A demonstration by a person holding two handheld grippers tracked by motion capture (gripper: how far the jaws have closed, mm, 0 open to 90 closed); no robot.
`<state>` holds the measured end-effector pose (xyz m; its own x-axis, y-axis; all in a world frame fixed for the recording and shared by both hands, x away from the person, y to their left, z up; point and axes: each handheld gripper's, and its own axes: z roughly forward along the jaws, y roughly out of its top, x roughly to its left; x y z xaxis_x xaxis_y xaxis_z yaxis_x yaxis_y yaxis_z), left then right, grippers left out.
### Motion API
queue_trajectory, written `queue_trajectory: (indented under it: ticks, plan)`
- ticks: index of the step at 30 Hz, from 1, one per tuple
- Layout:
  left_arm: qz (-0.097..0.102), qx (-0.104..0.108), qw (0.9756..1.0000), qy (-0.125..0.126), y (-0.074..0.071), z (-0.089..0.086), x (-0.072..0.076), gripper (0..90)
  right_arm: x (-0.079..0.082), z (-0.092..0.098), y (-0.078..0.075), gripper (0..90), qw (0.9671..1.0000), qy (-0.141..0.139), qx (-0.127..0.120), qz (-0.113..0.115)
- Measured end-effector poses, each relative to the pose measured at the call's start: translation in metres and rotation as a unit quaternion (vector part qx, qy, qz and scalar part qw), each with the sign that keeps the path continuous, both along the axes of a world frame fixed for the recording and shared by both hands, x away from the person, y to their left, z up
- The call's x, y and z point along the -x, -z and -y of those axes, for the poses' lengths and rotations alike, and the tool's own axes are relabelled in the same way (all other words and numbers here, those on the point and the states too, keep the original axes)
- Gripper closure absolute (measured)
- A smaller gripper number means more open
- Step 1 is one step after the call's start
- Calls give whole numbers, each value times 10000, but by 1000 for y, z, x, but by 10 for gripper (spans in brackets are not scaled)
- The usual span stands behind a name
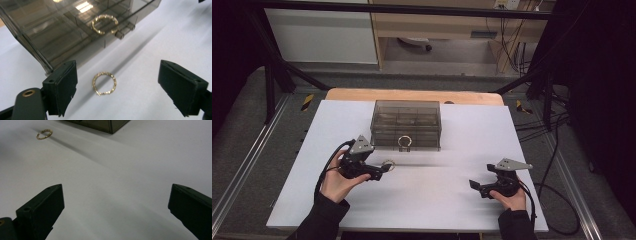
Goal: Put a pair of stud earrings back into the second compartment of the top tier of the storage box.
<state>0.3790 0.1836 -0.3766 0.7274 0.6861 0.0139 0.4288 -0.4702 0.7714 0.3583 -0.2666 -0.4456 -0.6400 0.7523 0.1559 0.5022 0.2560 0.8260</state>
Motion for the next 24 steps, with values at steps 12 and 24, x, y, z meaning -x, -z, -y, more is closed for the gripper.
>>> queue_trajectory:
  ticks: [12, 24]
  plan:
    - [-158, -191, 9996, -142, 24, -3, 5, 141, 0, 0, 0, 11, 10000, 18, -33, -10]
    - [-317, -461, 9977, -373, 46, 3, -8, 186, 0, 0, 0, 11, 10000, 7, -6, -1]
